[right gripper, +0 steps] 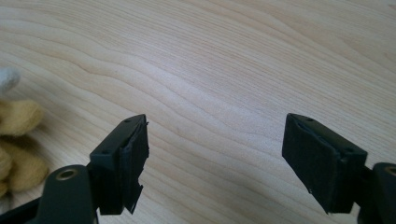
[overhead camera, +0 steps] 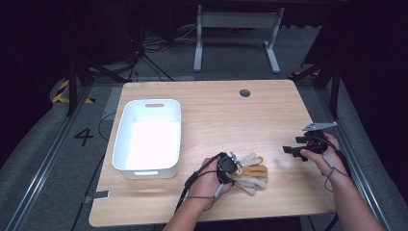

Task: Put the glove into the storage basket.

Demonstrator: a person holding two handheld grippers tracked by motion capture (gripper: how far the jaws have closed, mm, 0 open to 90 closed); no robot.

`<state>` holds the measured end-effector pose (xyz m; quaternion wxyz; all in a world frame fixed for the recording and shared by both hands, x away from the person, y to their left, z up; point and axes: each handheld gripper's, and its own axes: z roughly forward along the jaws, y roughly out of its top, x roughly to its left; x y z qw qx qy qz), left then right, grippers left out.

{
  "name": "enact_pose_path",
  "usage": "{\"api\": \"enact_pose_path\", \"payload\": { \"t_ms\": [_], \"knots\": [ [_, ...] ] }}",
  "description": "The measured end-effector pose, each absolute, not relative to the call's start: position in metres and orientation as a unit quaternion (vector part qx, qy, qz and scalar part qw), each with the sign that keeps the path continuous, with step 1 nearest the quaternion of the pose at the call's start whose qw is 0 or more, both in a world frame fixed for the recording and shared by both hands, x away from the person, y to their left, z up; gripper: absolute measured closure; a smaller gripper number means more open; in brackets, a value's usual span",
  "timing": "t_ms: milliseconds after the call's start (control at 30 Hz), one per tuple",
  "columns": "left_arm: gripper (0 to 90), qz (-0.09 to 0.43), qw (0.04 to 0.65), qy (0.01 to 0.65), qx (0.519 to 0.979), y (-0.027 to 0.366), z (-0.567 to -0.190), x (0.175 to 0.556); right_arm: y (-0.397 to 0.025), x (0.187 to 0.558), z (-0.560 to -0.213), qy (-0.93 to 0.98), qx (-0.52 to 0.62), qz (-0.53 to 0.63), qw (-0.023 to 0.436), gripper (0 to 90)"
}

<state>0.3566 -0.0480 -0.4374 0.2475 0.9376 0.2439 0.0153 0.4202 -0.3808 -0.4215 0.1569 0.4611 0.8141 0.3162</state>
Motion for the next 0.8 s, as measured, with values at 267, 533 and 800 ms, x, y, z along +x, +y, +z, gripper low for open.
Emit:
{"api": "enact_pose_path", "payload": {
  "t_ms": [267,533,800],
  "knots": [
    [70.6,-0.022,0.238,0.272,0.932,-0.050,-0.423,0.359,-0.381,0.420,-0.420,0.811,0.463,0.325,0.151,23.7],
    [70.1,-0.030,0.231,0.283,0.931,-0.050,-0.403,0.364,-0.382,0.420,-0.420,0.812,0.462,0.328,0.142,24.6],
    [70.2,-0.027,0.224,0.307,0.924,-0.042,-0.380,0.370,-0.376,0.424,-0.421,0.824,0.458,0.311,0.124,30.4]
  ]
}}
